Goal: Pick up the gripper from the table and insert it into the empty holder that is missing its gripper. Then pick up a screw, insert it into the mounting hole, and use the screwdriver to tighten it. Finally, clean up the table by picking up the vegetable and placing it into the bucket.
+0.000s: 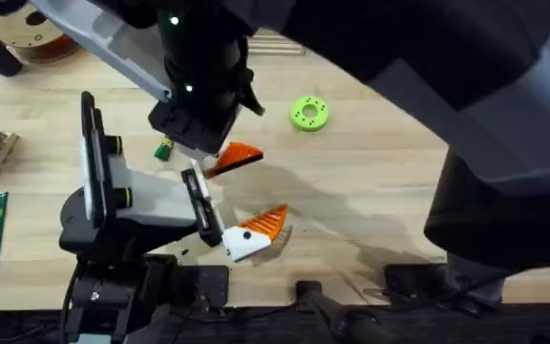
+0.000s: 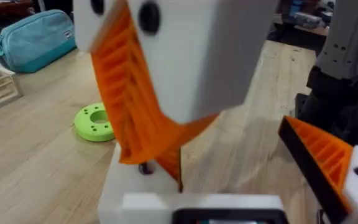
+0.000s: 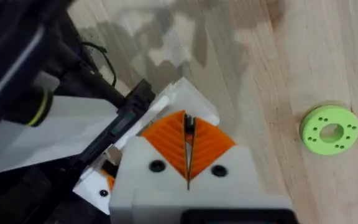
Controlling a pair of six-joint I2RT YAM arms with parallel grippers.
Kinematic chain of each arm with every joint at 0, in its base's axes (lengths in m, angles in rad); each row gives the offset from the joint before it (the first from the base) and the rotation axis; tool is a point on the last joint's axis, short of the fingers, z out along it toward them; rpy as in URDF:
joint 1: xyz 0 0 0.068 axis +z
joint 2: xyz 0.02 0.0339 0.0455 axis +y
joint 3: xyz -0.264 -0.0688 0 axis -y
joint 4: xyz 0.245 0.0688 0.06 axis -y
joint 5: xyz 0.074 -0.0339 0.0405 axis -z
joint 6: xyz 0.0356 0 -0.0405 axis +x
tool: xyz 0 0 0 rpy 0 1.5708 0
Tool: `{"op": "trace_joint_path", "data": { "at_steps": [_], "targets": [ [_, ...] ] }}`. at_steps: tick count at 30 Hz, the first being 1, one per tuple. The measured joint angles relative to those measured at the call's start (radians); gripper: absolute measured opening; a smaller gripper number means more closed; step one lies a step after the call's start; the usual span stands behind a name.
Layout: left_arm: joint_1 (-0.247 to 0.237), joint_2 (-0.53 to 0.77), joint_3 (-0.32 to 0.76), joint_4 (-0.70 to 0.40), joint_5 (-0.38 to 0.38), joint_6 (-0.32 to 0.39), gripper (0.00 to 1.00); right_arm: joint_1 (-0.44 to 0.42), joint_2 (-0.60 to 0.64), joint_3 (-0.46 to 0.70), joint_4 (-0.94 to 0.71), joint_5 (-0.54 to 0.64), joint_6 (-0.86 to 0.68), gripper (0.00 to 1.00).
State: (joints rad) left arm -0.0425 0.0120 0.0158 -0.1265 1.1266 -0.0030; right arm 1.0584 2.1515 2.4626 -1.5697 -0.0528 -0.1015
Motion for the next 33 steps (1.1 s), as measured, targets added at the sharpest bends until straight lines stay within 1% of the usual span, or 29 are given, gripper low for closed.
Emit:
{"op": "trace_joint_path", "data": {
  "at_steps": [23,33],
  "targets": [
    [0.000,0.000,0.000,0.000,0.000,0.000,0.985,0.002,0.000,0.003,-0.024,0.000,0.000,0.006],
    [0.000,0.000,0.000,0.000,0.000,0.003,0.985,0.002,0.000,0.025,-0.038,0.000,0.000,0.006]
  ]
}}
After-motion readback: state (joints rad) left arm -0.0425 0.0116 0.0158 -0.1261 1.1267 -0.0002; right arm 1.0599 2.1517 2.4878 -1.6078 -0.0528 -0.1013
